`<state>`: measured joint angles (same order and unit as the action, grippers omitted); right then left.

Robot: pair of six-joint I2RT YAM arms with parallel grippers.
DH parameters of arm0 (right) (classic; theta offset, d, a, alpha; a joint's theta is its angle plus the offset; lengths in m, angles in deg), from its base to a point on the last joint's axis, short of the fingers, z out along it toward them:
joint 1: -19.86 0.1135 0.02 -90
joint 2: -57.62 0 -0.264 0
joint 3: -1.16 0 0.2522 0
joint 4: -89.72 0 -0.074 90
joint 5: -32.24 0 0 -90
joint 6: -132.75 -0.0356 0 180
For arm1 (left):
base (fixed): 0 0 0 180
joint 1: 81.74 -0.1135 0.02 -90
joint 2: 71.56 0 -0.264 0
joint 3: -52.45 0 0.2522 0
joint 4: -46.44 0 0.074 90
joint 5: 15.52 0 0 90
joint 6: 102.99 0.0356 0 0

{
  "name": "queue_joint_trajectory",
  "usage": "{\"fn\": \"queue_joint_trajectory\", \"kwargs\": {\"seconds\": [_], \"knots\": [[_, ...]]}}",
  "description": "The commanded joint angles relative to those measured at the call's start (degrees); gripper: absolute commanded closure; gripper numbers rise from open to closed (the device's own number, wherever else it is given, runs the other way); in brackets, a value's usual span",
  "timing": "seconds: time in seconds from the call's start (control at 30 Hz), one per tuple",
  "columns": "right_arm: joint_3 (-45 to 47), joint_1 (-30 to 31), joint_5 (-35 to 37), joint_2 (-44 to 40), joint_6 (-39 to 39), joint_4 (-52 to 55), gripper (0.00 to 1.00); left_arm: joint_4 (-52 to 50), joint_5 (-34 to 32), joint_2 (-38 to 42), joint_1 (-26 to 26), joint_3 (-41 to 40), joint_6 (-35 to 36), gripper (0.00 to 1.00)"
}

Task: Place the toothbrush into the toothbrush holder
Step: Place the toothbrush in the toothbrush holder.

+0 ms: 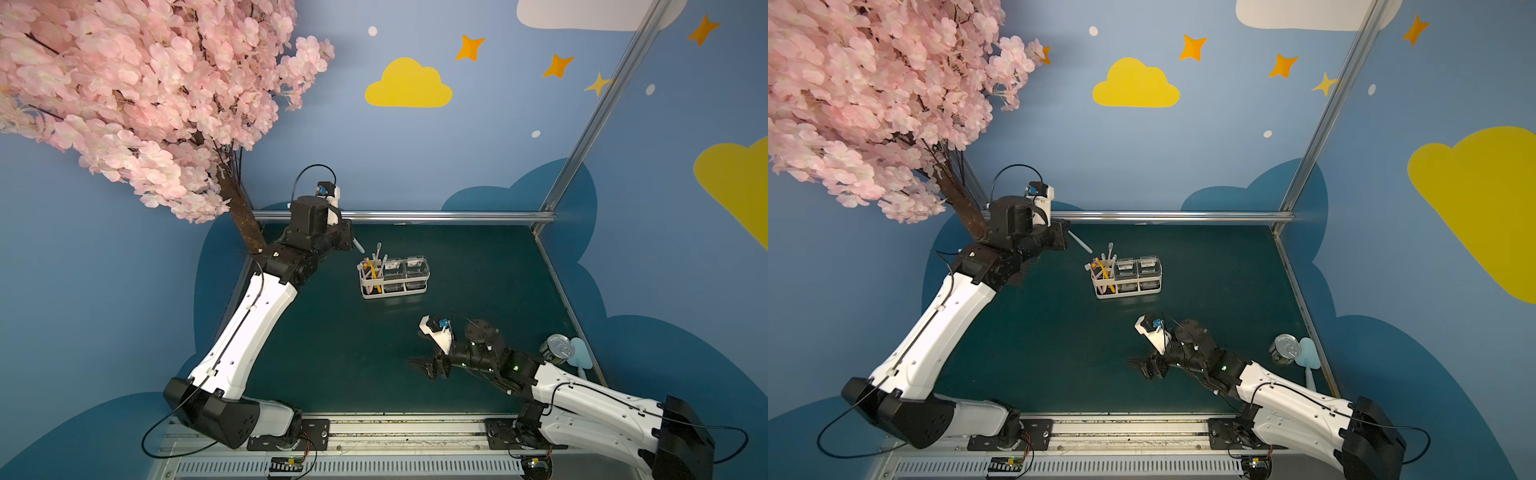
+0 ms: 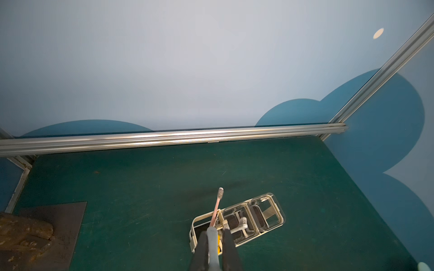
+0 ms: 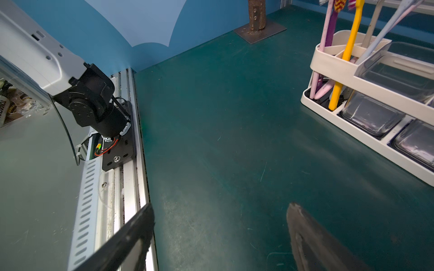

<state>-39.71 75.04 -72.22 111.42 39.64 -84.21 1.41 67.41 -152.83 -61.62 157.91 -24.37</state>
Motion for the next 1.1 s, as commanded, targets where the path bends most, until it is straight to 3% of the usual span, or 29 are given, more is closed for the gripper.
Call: {"fn": "queue_joint_trajectory", "kwargs": {"seconds": [0.0,0.43,1.07], "knots": [[1.0,-0.16,0.04,-1.97,-0.48,1.15,0.12,1.52,-3.21,-2.06,0.35,2.3,3.59,0.98],[2.92,0.11,-1.19,-2.38,-0.56,0.29,0.12,5.62,-3.21,-8.06,1.18,0.09,2.05,0.98],[5.14,0.28,-0.92,-2.12,-0.27,-1.79,0.12,4.1,-3.81,-9.68,3.15,-3.93,1.13,0.98]]}}
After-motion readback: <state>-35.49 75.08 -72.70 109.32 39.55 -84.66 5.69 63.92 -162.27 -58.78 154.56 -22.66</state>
